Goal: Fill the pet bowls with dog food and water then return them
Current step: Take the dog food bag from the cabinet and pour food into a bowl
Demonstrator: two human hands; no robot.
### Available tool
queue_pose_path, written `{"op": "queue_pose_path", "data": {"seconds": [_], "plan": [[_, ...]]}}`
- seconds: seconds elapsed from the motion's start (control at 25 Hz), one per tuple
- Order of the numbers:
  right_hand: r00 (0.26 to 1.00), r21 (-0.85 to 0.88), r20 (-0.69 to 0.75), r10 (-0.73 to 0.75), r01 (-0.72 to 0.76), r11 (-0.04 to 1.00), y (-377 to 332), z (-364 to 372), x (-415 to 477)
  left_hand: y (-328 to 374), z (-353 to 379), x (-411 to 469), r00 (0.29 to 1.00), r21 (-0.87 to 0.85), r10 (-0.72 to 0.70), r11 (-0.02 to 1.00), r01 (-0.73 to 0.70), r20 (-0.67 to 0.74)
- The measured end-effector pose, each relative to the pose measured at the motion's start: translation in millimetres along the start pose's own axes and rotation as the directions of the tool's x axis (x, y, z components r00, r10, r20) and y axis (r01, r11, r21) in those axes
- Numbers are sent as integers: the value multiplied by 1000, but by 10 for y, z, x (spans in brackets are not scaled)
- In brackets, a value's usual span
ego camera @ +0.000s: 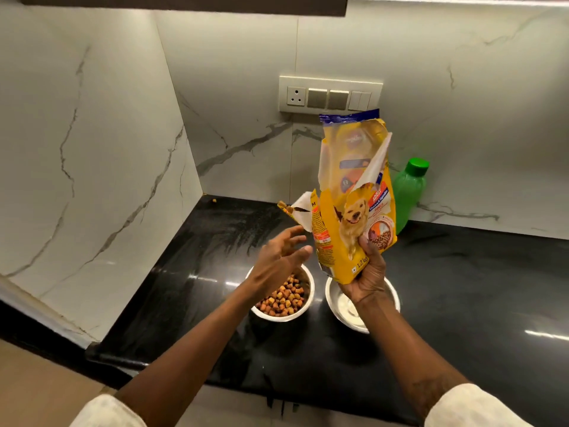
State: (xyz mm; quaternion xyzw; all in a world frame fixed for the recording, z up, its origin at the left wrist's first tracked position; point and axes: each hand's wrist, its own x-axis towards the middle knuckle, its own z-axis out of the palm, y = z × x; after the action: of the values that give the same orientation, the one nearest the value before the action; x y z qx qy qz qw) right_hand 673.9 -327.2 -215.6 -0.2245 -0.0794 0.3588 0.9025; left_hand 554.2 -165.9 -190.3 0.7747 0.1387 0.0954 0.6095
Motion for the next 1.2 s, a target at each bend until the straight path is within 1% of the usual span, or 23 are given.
{"op": "queue_pose_path", "data": {"seconds": [0.04, 0.2, 0.28, 0.4, 0.6, 0.68, 0.76, 0.8, 0.88, 0.96, 1.0, 1.12, 1.2], "plan": [[1000, 15, 18, -18, 18, 1000, -2, 52, 19, 83, 24, 22, 1000, -53, 21, 998, -22, -12], [996, 61, 57, -62, 58, 996, 16, 128, 48, 386, 70, 29, 987, -165, 138, 975, -150, -82], [997, 78, 52, -48, 44, 996, 36, 122, 42, 522, 123, -8, 981, -175, 186, 965, -194, -62], [999, 111, 52, -13, 7, 994, 73, 100, 38, 661, 218, -55, 974, -139, 218, 964, -225, -60], [998, 127, 68, 2, -10, 992, 54, 55, 0, 670, 248, -18, 975, -143, 201, 966, -213, -93], [997, 128, 82, 7, -18, 992, 40, 34, 8, 682, 275, -44, 977, -79, 198, 976, -205, -84], [994, 133, 108, 13, -28, 991, 54, 0, 25, 714, 368, -105, 976, 41, 197, 980, -194, -94], [992, 145, 122, 11, -29, 989, 69, -10, 35, 722, 426, -127, 972, 103, 193, 978, -180, -131], [989, 160, 143, 24, -47, 986, 111, 6, 49, 731, 508, -136, 945, 210, 209, 965, -157, -252], [987, 108, 154, 32, -49, 993, 121, 8, 62, 739, 479, -65, 904, 236, 223, 961, -141, -365], [988, 67, 153, 32, -43, 997, 93, 18, 65, 763, 434, -24, 894, 231, 223, 963, -140, -389], [985, -62, 160, 68, -59, 996, -148, 153, 91, 884, 247, 109, 896, 216, 220, 966, -144, -385], [986, -138, 160, 57, -35, 990, -384, 244, 119, 1040, 94, 178, 912, 160, 213, 973, -165, -350]]}}
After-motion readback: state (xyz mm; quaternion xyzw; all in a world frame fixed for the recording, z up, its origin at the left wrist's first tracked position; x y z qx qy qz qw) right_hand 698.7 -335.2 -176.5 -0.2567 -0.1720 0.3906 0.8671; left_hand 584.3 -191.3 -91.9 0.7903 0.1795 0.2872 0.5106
